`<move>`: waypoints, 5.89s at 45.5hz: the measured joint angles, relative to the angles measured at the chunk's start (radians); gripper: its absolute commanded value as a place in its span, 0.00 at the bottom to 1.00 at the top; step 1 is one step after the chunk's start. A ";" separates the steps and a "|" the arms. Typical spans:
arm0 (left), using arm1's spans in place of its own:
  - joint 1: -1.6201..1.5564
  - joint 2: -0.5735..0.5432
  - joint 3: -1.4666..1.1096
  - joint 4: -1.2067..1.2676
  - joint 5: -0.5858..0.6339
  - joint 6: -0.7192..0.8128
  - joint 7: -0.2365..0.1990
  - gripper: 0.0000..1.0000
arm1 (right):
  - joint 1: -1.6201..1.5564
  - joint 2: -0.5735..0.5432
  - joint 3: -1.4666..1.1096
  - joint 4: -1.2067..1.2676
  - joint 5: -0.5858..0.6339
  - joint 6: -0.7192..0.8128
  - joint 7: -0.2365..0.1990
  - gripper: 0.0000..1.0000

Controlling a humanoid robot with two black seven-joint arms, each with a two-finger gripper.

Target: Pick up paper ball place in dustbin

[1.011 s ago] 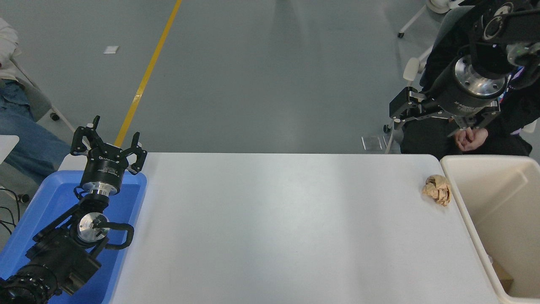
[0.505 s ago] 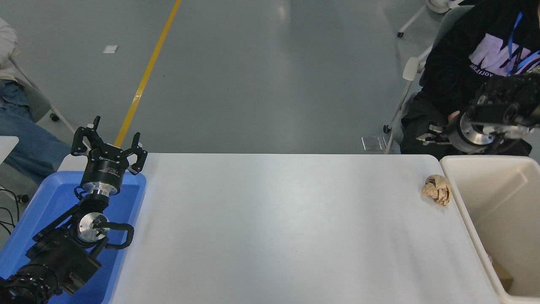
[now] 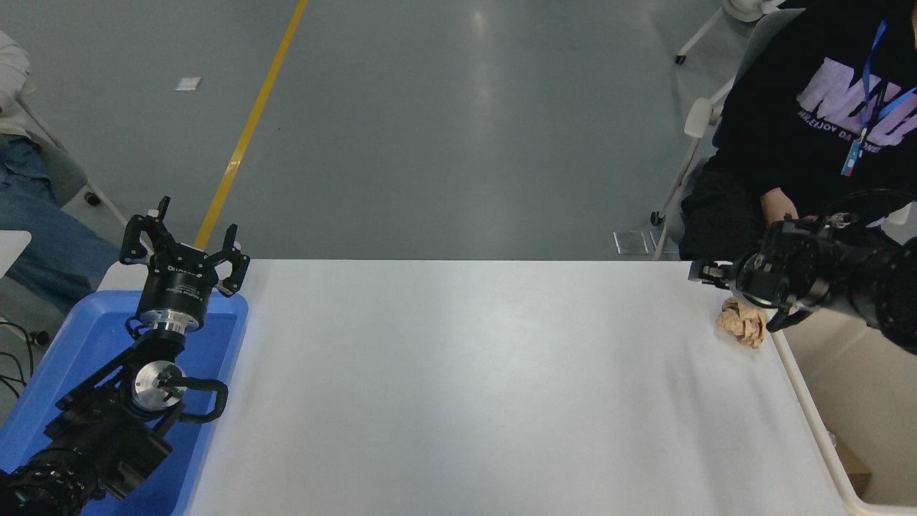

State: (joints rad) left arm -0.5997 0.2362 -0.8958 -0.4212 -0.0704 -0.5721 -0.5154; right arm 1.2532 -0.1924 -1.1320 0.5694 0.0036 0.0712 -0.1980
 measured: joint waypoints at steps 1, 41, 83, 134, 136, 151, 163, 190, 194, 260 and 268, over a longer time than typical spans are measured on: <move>0.000 0.000 0.000 0.000 0.000 0.000 0.000 0.99 | -0.015 0.003 0.005 -0.014 0.000 -0.006 0.000 1.00; 0.000 0.000 0.000 0.000 0.000 0.000 0.000 0.99 | -0.376 0.061 0.178 -0.417 0.001 -0.126 -0.003 0.98; 0.000 0.000 0.000 0.000 0.000 0.000 0.000 0.99 | -0.426 0.069 0.365 -0.426 0.004 -0.210 0.010 0.00; 0.000 0.000 0.000 0.001 0.000 0.000 0.000 0.99 | -0.319 -0.021 0.551 -0.256 0.038 -0.205 0.009 1.00; 0.000 0.000 0.000 0.001 -0.001 0.000 0.000 0.99 | -0.319 -0.029 0.578 -0.251 0.059 -0.203 0.007 1.00; 0.000 0.000 0.000 0.001 0.000 0.000 0.000 0.99 | -0.326 -0.065 0.693 -0.242 0.290 -0.198 -0.002 1.00; 0.000 0.000 0.000 0.001 0.000 0.000 0.000 0.99 | -0.328 -0.073 0.719 -0.267 0.382 -0.199 -0.007 0.98; 0.000 0.000 0.000 0.001 0.000 0.000 0.000 0.99 | -0.344 -0.075 0.731 -0.311 0.415 -0.200 -0.009 0.99; 0.000 0.000 0.000 0.001 0.000 0.000 0.000 0.99 | -0.346 -0.075 0.731 -0.313 0.414 -0.200 -0.009 0.99; 0.000 0.000 0.000 0.000 0.000 0.000 0.000 0.99 | -0.348 -0.080 0.622 -0.274 0.002 -0.199 -0.008 1.00; 0.000 0.000 0.000 0.000 0.000 0.000 0.000 0.99 | -0.339 -0.083 0.599 -0.204 -0.083 -0.198 -0.006 1.00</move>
State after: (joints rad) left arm -0.5998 0.2362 -0.8959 -0.4213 -0.0708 -0.5722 -0.5154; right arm 0.9144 -0.2758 -0.5326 0.3652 -0.0799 -0.1265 -0.2039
